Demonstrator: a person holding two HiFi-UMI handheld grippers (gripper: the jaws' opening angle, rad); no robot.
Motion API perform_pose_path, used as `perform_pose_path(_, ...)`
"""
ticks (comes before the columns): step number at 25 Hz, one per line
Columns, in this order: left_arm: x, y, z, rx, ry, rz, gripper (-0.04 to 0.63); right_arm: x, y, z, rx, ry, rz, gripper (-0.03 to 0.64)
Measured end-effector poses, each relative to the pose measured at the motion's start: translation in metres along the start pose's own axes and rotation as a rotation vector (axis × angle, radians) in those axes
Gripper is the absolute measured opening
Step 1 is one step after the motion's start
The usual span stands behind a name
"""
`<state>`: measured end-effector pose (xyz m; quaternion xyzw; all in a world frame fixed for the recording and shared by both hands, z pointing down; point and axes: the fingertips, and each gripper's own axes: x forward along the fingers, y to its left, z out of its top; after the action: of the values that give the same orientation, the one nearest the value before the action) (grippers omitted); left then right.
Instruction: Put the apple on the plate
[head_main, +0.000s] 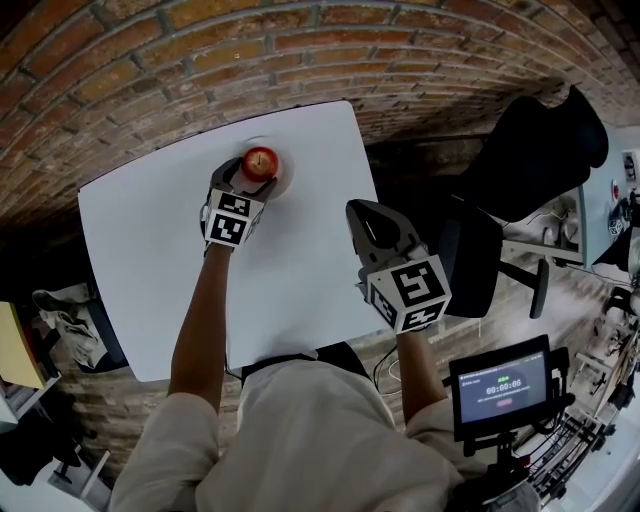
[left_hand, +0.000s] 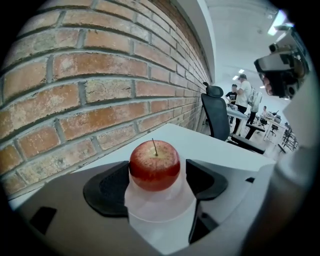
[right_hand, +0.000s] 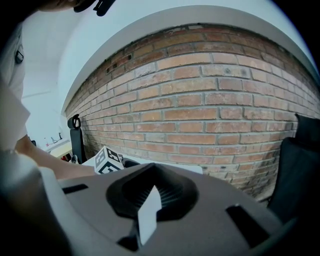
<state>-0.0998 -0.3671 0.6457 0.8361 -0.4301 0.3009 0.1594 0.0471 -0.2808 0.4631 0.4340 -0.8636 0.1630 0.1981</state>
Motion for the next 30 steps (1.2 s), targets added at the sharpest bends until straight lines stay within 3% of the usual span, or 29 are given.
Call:
perform_pose_path(10,-0.024,-0.001,0.008,-0.014,-0.025,0.014,0.345,-0.01,0.006,0.013,-0.027,-0.035,0.01,0.003)
perform_pose_path(22,-0.129,-0.031,0.06,0.025,-0.157,0.058,0.339,-0.042,0.036,0.062,-0.092,-0.158,0.054,0.003)
perform_pose_path(24,-0.148,-0.038,0.067,0.022,-0.191,0.088,0.282,-0.049,0.04,0.068,-0.102,-0.176,0.063,0.003)
perform_pose_path(30,-0.193,-0.062,0.077,-0.061,-0.272,0.101,0.215,-0.072,0.05,0.076,-0.133,-0.22,0.079,0.003)
